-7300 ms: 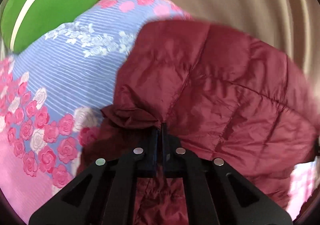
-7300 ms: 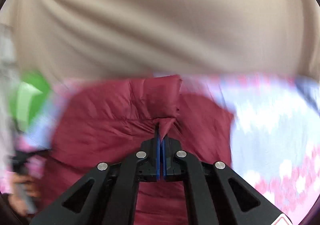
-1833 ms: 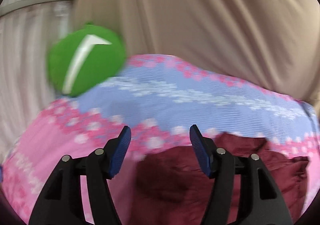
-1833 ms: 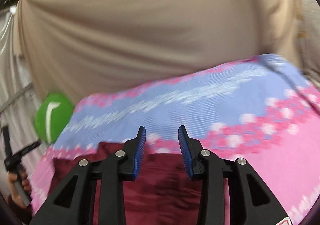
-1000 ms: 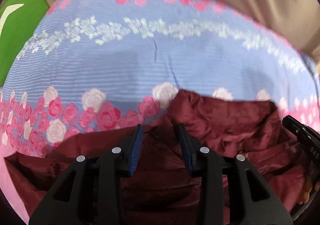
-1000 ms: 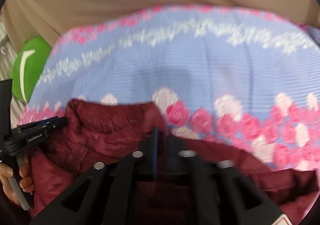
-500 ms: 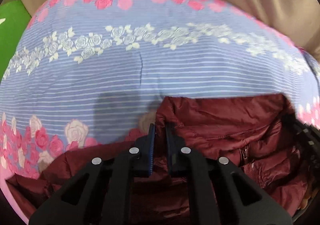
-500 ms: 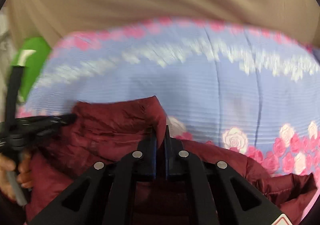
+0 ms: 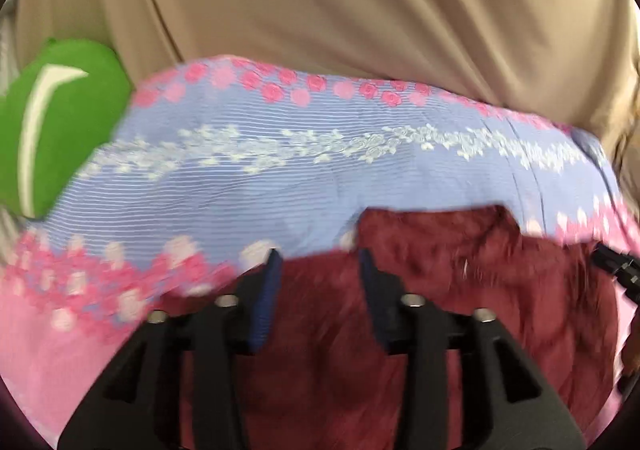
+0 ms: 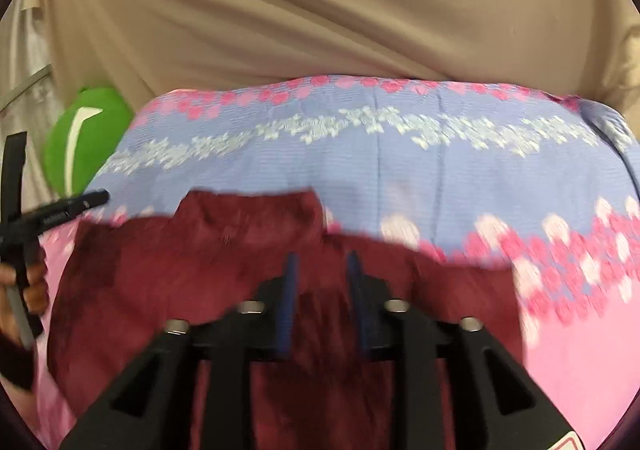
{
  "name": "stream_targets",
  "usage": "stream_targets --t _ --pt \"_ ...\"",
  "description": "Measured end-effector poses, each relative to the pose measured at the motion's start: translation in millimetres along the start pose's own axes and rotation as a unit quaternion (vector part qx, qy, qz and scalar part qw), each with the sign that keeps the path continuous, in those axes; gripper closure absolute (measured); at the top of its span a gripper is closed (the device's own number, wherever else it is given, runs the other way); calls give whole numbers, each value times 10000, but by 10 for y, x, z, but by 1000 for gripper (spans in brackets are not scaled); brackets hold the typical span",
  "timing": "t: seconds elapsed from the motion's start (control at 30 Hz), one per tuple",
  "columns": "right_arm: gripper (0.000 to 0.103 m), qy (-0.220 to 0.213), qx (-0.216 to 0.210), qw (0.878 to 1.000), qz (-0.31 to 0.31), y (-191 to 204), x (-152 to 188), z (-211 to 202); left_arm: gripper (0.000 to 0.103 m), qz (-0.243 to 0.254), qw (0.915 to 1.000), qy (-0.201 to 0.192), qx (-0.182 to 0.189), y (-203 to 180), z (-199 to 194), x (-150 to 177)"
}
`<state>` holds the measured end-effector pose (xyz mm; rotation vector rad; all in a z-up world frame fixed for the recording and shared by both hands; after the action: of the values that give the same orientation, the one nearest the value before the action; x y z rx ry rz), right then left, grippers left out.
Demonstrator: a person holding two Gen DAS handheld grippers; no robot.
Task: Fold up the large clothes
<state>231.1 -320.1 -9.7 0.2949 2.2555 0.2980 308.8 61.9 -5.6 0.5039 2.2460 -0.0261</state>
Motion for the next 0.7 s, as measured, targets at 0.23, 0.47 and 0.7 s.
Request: stream_targets --t 0.23,0.47,0.7 --pt "40 -212 661 9929 967 -819 68 -107 27 -813 9956 469 -15 644 77 477" --pt "101 84 194 9873 1572 -874 -69 183 99 -1080 9902 801 377 633 370 410" --pt "103 434 841 9834 1547 -1132 53 588 100 -771 9888 1174 -506 712 760 474"
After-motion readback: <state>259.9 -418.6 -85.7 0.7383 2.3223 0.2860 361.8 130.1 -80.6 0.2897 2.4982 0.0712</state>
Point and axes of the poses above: each gripper's, at about its wrist camera, not at the fingertips, and z roughly the way its jaws point, y to its left, x to its underside, the point moved 4 cm from there along z, roughly the way its jaws point, and after that the axes turned 11 degrees about z, right-handed, at the moved point
